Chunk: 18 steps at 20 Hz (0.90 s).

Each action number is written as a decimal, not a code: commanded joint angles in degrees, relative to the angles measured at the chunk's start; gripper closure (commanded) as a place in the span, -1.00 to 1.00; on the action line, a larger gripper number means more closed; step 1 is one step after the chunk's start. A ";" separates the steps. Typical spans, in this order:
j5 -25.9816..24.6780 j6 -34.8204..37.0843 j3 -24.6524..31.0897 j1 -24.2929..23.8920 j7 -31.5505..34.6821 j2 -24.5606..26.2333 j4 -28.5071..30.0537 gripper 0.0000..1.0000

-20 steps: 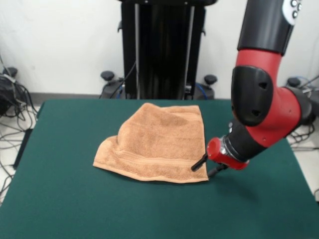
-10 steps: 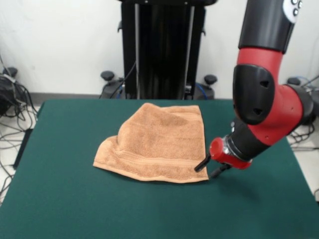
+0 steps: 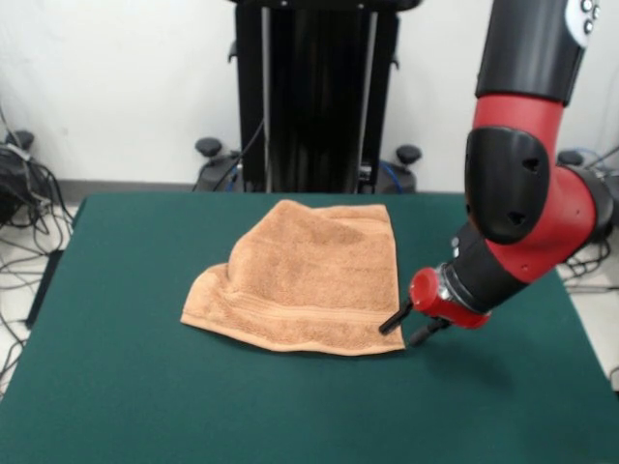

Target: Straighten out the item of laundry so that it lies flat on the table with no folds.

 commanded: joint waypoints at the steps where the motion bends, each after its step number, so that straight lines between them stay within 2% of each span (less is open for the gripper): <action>1: -0.33 0.59 3.03 1.31 9.44 7.65 -2.08 -1.00; 18: -0.67 0.26 0.55 1.15 9.17 7.58 -0.39 -1.00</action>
